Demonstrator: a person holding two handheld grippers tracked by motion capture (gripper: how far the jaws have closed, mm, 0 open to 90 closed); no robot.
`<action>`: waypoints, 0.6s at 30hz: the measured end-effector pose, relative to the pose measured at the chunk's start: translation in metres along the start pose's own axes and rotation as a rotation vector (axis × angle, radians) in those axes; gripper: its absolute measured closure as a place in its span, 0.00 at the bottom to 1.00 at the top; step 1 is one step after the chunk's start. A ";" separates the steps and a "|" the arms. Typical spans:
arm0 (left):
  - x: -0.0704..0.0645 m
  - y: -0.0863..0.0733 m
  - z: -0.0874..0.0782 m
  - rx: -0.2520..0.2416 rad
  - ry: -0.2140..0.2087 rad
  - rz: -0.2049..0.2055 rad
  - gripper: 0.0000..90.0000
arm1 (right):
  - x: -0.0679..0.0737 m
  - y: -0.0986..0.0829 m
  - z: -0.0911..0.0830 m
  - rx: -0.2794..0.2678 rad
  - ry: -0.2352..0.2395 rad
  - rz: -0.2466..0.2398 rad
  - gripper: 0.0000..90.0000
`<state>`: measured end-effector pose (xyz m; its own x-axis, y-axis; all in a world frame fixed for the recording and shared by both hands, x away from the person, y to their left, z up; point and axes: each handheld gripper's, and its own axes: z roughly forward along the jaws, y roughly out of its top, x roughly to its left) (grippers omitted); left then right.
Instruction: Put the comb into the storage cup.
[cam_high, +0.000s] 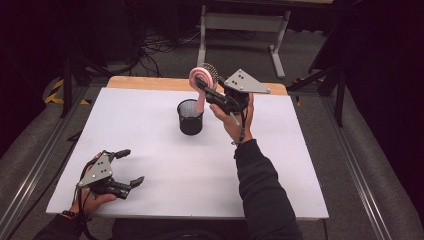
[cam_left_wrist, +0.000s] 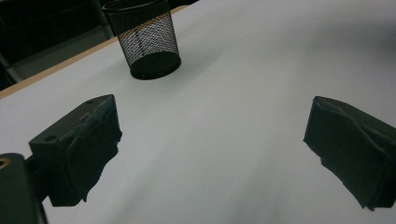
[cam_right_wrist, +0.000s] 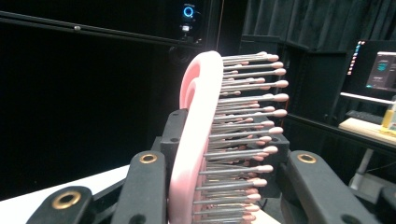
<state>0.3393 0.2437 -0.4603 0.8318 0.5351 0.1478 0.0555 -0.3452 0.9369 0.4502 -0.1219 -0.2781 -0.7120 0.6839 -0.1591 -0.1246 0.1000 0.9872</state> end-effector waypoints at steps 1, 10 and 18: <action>0.000 0.000 0.000 0.001 0.000 0.001 0.05 | 0.000 0.000 0.000 0.000 0.000 0.000 0.70; 0.000 -0.001 0.000 0.002 -0.004 -0.003 0.05 | -0.003 -0.013 0.020 0.011 -0.007 0.040 0.70; 0.000 -0.001 0.001 0.006 -0.003 -0.001 0.05 | -0.009 -0.032 0.029 0.024 -0.022 0.114 0.70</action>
<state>0.3395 0.2433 -0.4611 0.8332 0.5333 0.1462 0.0594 -0.3491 0.9352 0.4806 -0.1096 -0.3076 -0.7055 0.7072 -0.0456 -0.0271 0.0373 0.9989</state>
